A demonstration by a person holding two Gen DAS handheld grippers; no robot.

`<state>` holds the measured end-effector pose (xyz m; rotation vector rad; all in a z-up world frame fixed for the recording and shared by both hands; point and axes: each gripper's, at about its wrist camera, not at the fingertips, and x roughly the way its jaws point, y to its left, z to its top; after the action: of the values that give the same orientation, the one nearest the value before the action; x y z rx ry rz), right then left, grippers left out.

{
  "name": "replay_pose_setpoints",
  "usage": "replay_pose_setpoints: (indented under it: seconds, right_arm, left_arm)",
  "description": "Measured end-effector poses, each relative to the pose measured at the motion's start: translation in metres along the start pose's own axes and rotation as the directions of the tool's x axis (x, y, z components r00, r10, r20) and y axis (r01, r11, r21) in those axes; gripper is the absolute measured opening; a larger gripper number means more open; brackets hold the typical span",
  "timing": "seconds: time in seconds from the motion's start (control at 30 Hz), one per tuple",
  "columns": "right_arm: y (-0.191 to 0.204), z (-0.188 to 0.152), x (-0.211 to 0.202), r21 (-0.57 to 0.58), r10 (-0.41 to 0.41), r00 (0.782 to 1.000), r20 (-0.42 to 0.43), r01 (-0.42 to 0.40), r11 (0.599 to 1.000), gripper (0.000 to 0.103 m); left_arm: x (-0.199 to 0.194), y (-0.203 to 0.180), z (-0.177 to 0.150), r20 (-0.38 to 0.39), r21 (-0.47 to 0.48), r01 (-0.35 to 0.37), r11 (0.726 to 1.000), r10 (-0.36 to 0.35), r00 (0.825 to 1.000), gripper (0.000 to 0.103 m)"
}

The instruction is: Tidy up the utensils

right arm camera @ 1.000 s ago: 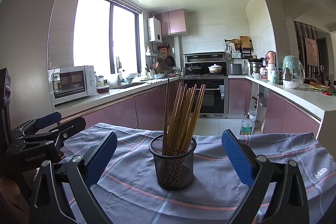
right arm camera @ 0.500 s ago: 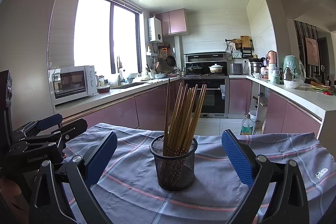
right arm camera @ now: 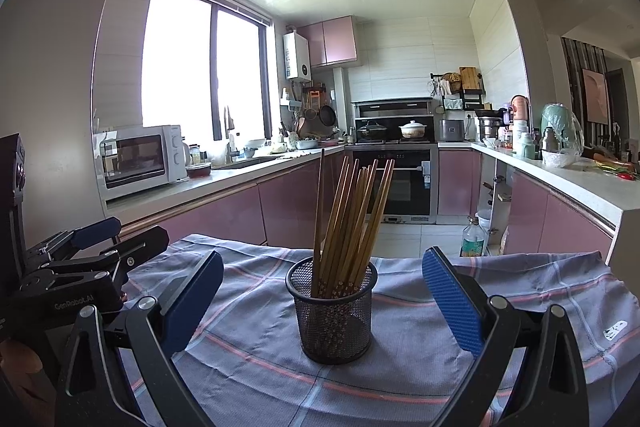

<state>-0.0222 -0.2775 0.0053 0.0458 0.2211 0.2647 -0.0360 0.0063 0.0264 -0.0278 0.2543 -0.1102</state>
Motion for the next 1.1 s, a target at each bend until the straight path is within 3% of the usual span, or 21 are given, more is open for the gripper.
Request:
replay_pose_setpoints:
  seconds: [1.1]
  right_arm:
    - [-0.0032, -0.0013, 0.0005, -0.001, -0.004, 1.000, 0.003, 0.004, 1.000, 0.096]
  left_arm:
    - [0.0016, -0.0007, -0.0012, -0.003, -0.003, -0.001, 1.000, 0.001, 1.000, 0.097]
